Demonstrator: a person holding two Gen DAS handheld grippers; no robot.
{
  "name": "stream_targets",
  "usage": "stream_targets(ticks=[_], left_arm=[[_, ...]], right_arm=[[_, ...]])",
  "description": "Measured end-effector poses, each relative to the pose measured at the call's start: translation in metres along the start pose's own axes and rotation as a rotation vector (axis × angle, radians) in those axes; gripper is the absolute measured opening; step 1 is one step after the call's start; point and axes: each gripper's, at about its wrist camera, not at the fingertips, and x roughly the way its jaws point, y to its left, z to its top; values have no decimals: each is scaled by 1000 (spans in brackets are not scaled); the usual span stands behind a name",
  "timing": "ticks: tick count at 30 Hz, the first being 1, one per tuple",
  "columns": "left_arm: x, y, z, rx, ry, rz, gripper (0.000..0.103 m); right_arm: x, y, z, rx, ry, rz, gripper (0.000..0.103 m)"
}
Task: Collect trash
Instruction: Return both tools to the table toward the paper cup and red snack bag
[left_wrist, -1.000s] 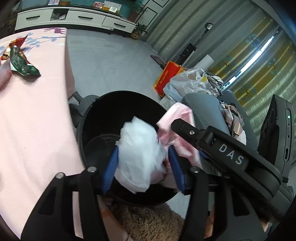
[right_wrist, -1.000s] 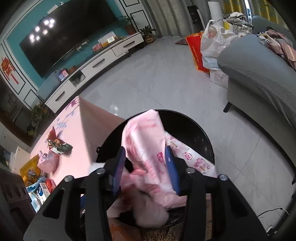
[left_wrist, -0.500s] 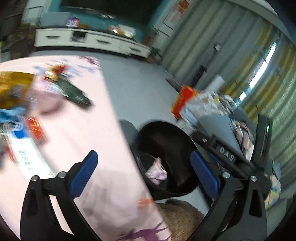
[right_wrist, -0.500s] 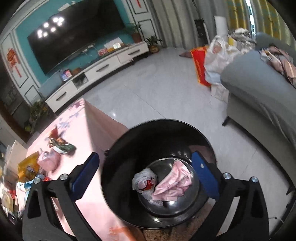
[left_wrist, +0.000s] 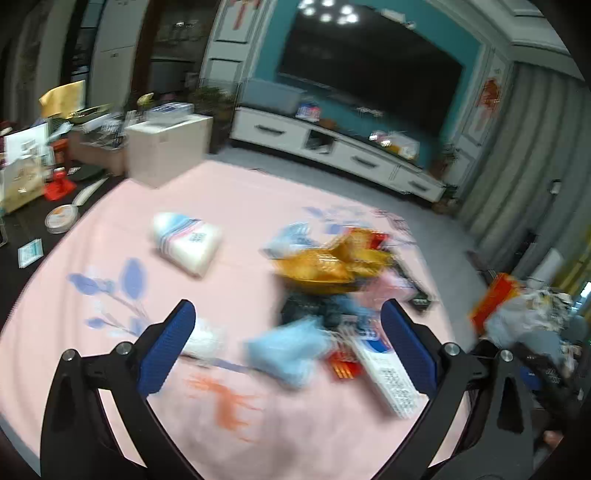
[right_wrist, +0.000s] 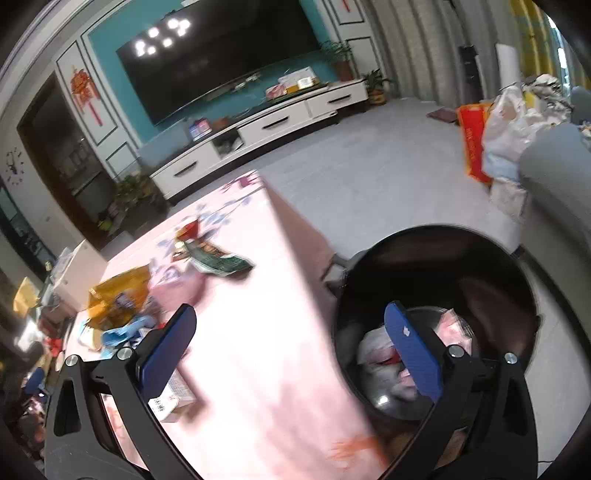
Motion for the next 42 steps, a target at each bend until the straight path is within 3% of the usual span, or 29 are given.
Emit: stream_targets(ticks=[5,7,11,14,17,21,26,28,32,36,42], left_arm=[[32,70,6,-122,44,138,100],[42,93,4,-173,103,115,100],[47,114,1,-271,143,38,100],[47,107,-1,-248,175,-6,100],[50,101,6,-212,163,8,100],[64,112,31,-242,113,40,100],[102,137,64,-253,126,155,100],[114,142,74,-235,123,156,100],[144,131,78,-115,213,111,100],[161,103,81,130,202,218,100],[178,94,73,185,269,180,100]], right_arm=[[20,37,-17,-127,33,1,100],[27,48,-24,-166,37,-13,100],[41,63,-36,-192,67,12,100],[48,71,-42,-206,106,33,100],[54,84,-41,-233,129,26,100],[54,103,-13,-224,144,55,100],[85,146,42,-270,147,74,100],[107,161,60,-266,173,75,100],[175,190,94,-257,276,18,100],[235,209,109,-264,385,-68,100],[296,223,107,-281,480,-82,100]])
